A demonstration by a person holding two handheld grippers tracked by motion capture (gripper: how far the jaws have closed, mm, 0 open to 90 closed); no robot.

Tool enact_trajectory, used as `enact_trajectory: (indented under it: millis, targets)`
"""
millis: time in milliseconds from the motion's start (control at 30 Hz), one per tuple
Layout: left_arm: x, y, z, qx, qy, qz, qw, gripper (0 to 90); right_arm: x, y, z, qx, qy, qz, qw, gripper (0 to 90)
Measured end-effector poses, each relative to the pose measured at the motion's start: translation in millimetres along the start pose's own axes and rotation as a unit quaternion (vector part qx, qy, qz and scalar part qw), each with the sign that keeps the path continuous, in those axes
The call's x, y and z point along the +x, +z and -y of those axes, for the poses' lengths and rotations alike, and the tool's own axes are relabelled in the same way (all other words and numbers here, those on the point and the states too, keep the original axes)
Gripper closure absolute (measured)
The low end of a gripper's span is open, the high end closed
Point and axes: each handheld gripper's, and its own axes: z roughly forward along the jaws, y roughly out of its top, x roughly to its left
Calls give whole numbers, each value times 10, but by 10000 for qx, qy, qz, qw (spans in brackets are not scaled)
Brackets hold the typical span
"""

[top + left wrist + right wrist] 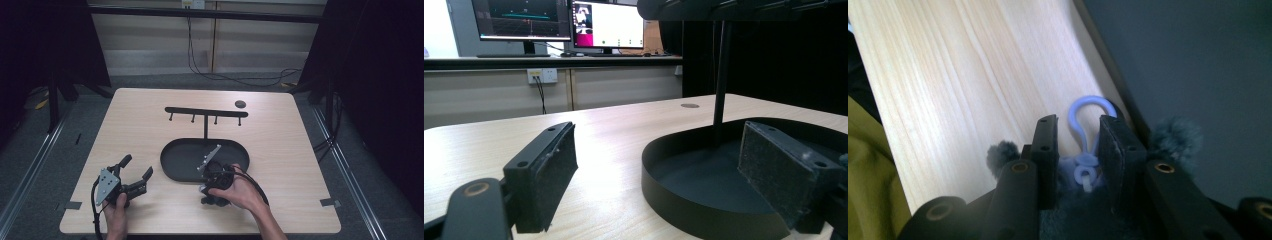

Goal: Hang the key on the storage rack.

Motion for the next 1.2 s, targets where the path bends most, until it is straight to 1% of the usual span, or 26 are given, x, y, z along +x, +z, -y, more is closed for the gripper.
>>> enact_trajectory:
  millis: [33, 100, 133, 233, 267, 300, 367, 433, 533, 600, 733, 767, 800, 833, 867, 900, 933, 1067, 1100, 1200]
  targets:
    - [0, 0, 0, -2, -4, 4, 10000, 154, -5, 16, 4, 48, -27, -50, 10000, 676]
    - [0, 0, 0, 0, -1, 3, 10000, 154, -3, 28, 4, 89, -9, -71, 9999, 676]
    - [0, 0, 0, -1, -2, 3, 10000, 154, -11, 38, 5, 100, -20, -41, 9999, 677]
    - [0, 0, 0, 0, 1, 6, 10000, 154, -23, 61, 2, 141, 5, -93, 9999, 683]
    - [0, 0, 0, 1, 2, 8, 10000, 154, -26, 78, -1, 227, -42, -104, 9997, 687]
    - [0, 0, 0, 1, 2, 8, 10000, 154, -26, 78, -1, 227, -42, -104, 9997, 687]
    - [-1, 0, 0, 2, 4, 7, 10000, 154, -26, 101, -3, 270, -58, -140, 9995, 657]
    - [-1, -1, 0, 3, 7, 8, 10000, 154, -20, 106, -3, 291, -7, -168, 9994, 657]
    - [-1, -1, 0, 3, 6, 8, 10000, 154, -42, 104, 0, 346, -33, -250, 9991, 658]
    - [-1, -1, 0, 4, 5, 9, 10000, 154, -51, 106, 0, 476, -108, -233, 9985, 675]
    - [0, -2, 0, 9, 12, 7, 10000, 155, -50, 108, 1, 563, -149, -283, 9979, 692]
    - [0, -2, 0, 10, 14, 7, 10000, 155, -47, 110, -1, 592, -155, -276, 9977, 729]
    - [-1, -1, 0, 5, 7, 8, 10000, 155, -47, 110, -1, 592, -155, -276, 9977, 729]
    - [0, -2, 0, 10, 13, 6, 10000, 155, -41, 107, -3, 670, -222, -268, 9971, 745]
    - [-1, -1, 0, 4, 7, 8, 10000, 155, -41, 107, -3, 670, -222, -268, 9971, 745]
    - [0, -2, 0, 9, 14, 6, 10000, 155, -38, 106, -5, 703, -278, -258, 9968, 746]
    - [0, -2, 0, 7, 12, 6, 10000, 155, -28, 104, -13, 800, -341, -246, 9959, 761]
    - [0, -2, 0, 9, 13, 7, 10000, 155, -33, 104, -12, 802, -404, -247, 9957, 774]
    - [-1, -1, 0, 4, 4, 9, 10000, 155, -35, 103, -12, 842, -430, -274, 9951, 775]
    - [-1, -1, 0, 3, 6, 8, 10000, 155, -22, 103, -28, 943, -515, -247, 9939, 778]
